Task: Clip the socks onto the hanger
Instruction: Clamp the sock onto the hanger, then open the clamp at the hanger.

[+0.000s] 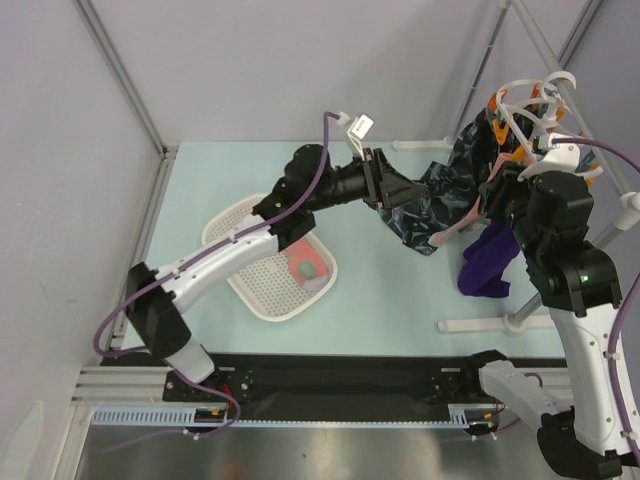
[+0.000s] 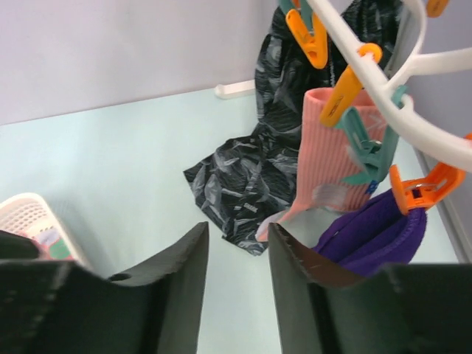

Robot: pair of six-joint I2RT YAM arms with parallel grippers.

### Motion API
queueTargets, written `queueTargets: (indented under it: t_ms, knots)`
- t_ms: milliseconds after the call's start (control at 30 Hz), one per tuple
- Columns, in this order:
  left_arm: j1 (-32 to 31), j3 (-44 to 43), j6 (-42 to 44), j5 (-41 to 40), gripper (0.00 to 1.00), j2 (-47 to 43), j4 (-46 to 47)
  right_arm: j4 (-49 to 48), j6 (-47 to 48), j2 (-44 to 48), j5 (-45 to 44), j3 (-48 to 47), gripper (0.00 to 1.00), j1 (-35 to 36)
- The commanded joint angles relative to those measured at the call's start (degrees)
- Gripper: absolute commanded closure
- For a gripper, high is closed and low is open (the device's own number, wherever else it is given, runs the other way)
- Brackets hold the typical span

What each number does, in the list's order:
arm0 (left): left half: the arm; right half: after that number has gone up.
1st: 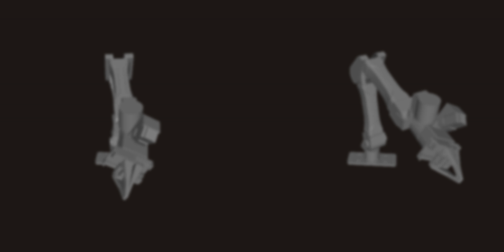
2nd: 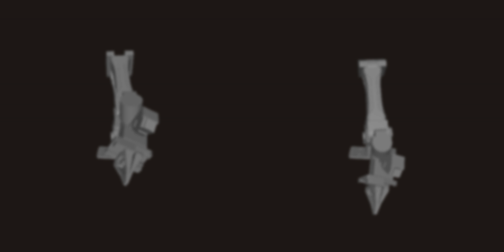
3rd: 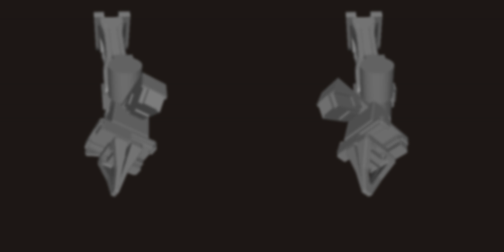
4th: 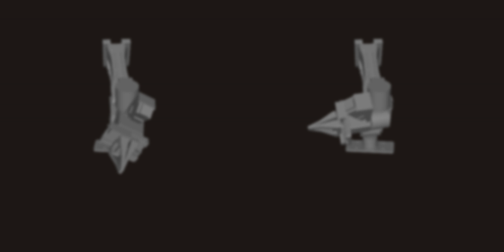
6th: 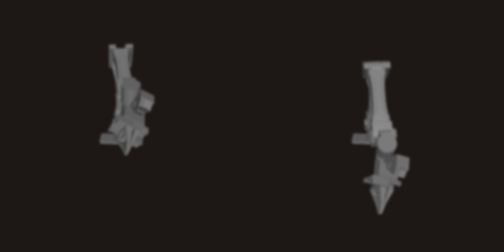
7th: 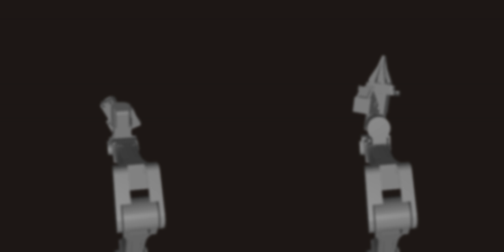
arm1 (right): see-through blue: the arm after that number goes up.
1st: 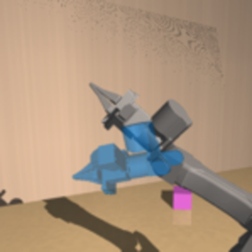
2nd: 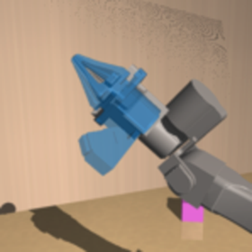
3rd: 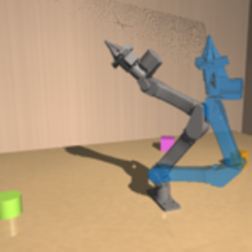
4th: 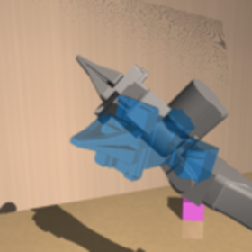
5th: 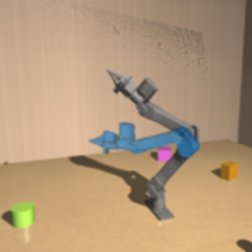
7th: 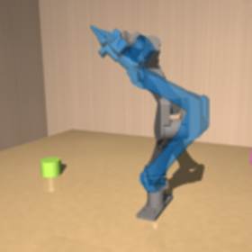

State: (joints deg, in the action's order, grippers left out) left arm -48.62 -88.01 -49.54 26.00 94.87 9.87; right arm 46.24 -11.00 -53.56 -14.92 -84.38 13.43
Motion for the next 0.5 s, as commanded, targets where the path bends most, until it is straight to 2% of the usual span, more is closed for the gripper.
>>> queueTargets:
  t_ms: [0,67,200,300,333,367,467]
  knots:
    - [0.3,1.3,14.5,-2.2,0.43,-4.6,0.0,-2.3,-0.1,0.4,4.7,1.5,0.58,0.4]
    - [0.3,-0.8,18.6,-4.4,0.44,-5.0,-0.6,-5.2,-0.4,-0.5,3.9,3.4,0.64,0.6]
    - [1.0,-4.3,28.8,-8.3,0.43,-4.5,-0.2,-12.0,-0.5,-3.2,-2.7,7.8,0.65,4.4]
    - [2.8,-4.0,31.5,-8.3,0.4,-4.5,3.8,-18.0,2.6,-7.5,-13.3,9.3,0.61,10.0]
    - [3.4,-3.8,31.9,-8.2,0.39,-4.5,5.4,-19.7,4.9,-8.8,-16.8,9.6,0.57,13.9]
    - [4.8,-2.9,31.9,-8.0,0.39,-4.5,6.4,-23.0,6.2,-10.4,-21.9,9.7,0.55,15.4]
    - [7.7,-0.1,29.3,-5.5,0.37,-4.4,9.9,-25.2,7.8,-16.9,-28.6,7.8,0.54,17.1]
